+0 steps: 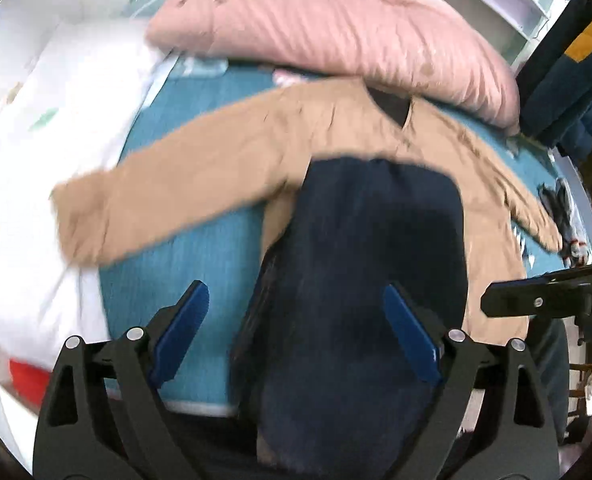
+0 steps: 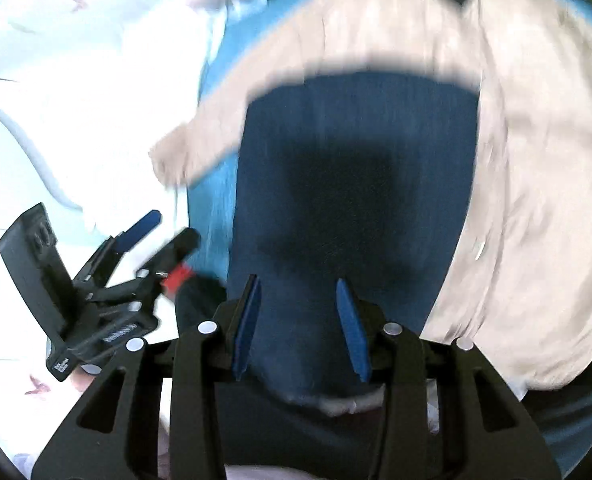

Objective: Fold large clothes
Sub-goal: 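Open the right tool and release the folded denim jacket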

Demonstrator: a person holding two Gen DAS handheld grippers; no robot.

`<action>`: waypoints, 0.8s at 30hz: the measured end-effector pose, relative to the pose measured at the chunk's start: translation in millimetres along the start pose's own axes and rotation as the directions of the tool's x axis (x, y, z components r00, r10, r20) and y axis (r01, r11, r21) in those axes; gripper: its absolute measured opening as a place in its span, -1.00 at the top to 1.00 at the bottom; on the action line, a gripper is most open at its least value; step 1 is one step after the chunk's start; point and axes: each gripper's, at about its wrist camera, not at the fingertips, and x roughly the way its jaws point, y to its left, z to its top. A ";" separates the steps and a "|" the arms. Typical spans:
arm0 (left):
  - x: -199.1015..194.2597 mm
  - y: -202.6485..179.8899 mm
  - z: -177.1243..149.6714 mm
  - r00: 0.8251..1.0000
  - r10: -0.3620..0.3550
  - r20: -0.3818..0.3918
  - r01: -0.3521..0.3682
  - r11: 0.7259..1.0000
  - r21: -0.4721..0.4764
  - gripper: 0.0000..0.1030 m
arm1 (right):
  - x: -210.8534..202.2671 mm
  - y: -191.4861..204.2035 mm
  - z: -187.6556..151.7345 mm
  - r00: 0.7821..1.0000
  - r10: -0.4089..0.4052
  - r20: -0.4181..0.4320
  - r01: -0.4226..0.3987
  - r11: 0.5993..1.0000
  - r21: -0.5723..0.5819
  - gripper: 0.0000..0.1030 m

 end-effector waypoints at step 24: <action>126.1 -8.5 44.8 0.985 -0.080 -0.153 0.077 0.997 -0.031 -0.76 | 45.9 -63.8 53.0 0.999 -0.051 -0.009 0.052 0.986 0.159 -0.30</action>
